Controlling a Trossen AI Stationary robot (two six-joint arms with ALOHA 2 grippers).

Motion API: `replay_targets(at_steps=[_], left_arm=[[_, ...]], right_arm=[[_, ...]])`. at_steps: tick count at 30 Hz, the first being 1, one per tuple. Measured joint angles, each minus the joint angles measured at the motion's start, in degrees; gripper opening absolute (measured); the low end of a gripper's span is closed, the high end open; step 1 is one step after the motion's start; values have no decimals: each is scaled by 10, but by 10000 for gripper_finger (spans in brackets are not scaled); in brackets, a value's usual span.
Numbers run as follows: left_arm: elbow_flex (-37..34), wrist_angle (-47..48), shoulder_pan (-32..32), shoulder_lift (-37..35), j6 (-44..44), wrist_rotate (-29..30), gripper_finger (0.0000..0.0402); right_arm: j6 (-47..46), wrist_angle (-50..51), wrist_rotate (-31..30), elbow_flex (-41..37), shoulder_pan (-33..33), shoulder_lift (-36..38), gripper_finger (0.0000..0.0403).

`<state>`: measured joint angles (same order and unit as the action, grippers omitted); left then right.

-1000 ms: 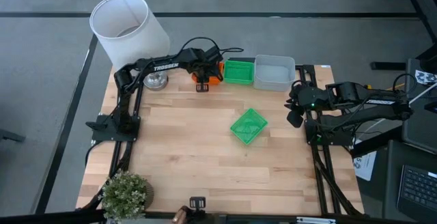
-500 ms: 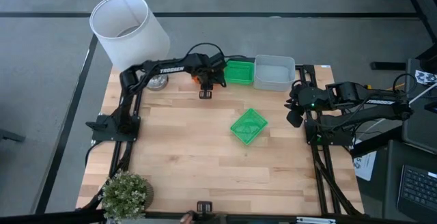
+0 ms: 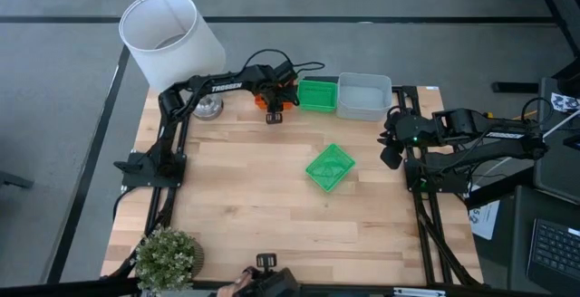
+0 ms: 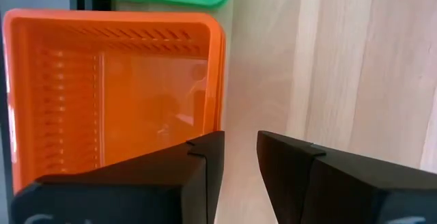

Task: Stack baskets by color
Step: Stack the bottom orange bin on the top of the stacked orange bins, then stack the bottom green bin on the top of the stacked green bins

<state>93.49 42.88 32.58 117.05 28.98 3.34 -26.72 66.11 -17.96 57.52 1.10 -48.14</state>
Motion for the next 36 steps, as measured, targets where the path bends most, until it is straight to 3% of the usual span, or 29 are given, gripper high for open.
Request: replay_targets(at_steps=[12, 17, 23, 31, 36], left_arm=[[0, -1, -24, -9, 11, 20, 85], [0, 16, -42, -9, -1, 40, 85], [0, 130, -71, -13, -72, 40, 85], [-2, 375, -116, -72, -255, 24, 85], [-82, 381, -129, -176, -265, 12, 85]], right_arm=[[-1, -4, 4, 0, 0, 0, 92], [6, -7, 52, 0, 0, -7, 92], [87, -56, 136, -29, 0, -52, 92], [151, -103, 151, -31, 0, -124, 92], [170, -142, 151, -30, 0, -141, 92]])
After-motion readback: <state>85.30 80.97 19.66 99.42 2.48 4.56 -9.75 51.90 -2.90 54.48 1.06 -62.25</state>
